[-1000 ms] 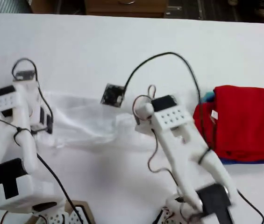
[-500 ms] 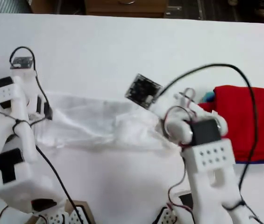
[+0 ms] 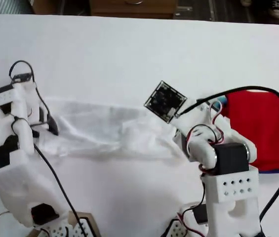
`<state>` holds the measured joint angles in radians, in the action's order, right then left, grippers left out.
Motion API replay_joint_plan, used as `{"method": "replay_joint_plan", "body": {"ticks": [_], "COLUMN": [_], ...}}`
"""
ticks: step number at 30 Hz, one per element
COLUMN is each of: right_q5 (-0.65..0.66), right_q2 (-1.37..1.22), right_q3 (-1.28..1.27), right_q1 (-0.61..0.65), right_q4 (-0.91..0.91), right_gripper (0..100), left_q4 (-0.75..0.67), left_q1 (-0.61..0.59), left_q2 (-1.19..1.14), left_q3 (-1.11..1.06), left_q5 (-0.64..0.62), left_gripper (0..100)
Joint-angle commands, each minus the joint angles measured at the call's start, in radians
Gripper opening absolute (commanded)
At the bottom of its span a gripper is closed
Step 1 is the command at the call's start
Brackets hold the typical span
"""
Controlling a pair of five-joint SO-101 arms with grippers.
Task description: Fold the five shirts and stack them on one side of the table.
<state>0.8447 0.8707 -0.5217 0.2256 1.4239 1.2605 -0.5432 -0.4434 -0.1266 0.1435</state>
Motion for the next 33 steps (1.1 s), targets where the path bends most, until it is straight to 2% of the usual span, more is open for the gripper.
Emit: {"method": "replay_joint_plan", "body": {"ticks": [1,7,17,29,33], "right_q5": [-0.003,-0.003,-0.003,-0.003,-0.003], "right_q2": [0.028,0.033,0.033,0.035,0.036], "right_q3": [0.044,0.046,0.046,0.051,0.054], "right_q1": [-0.005,-0.005,-0.005,-0.005,-0.005], "right_q4": [0.005,0.007,0.005,0.007,0.007], "right_gripper": [22.6,22.6,22.6,22.6,22.6], "left_q4": [0.046,0.109,0.129,0.247,0.256], "left_q1": [0.000,-0.071,-0.052,0.138,0.153], "left_q2": [-0.038,-0.049,-0.061,-0.252,-0.256], "left_q3": [0.068,0.208,0.249,0.288,0.289], "left_q5": [-0.011,-0.011,-0.008,-0.015,-0.003], "left_gripper": [24,24,24,24,17]}}
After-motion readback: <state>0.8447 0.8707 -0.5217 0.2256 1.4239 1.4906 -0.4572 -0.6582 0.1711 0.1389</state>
